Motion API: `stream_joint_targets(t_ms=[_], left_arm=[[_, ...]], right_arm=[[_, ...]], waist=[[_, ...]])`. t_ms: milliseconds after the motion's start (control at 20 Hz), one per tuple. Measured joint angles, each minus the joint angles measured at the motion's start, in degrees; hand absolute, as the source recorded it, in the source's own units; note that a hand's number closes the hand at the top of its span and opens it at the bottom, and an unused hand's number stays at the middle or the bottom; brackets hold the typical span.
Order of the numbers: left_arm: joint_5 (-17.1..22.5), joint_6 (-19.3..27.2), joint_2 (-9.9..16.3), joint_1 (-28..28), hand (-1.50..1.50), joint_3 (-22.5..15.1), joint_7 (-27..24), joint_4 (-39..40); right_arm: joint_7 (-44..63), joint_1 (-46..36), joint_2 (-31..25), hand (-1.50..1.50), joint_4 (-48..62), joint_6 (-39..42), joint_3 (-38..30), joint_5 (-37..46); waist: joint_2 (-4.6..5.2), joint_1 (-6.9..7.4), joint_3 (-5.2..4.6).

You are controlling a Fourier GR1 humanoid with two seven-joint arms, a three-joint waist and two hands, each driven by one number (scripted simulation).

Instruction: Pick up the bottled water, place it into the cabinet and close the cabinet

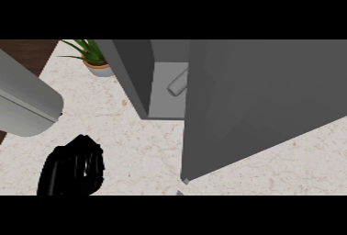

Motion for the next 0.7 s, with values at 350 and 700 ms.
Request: stream_joint_targets(t_ms=[350,700], left_arm=[[2.76,-4.57,3.53,5.07,1.50,4.20,-1.03,-2.22],[4.63,-7.90,5.86,8.41,1.50,7.24,-1.42,-3.61]], right_arm=[[2.04,-10.37,-5.14,1.50,0.63,-6.74,3.01,3.40],[3.98,-18.36,-5.88,1.50,3.55,-14.43,0.99,1.68]], waist=[[-0.01,0.53,-0.08],[0.23,1.37,-0.11]])
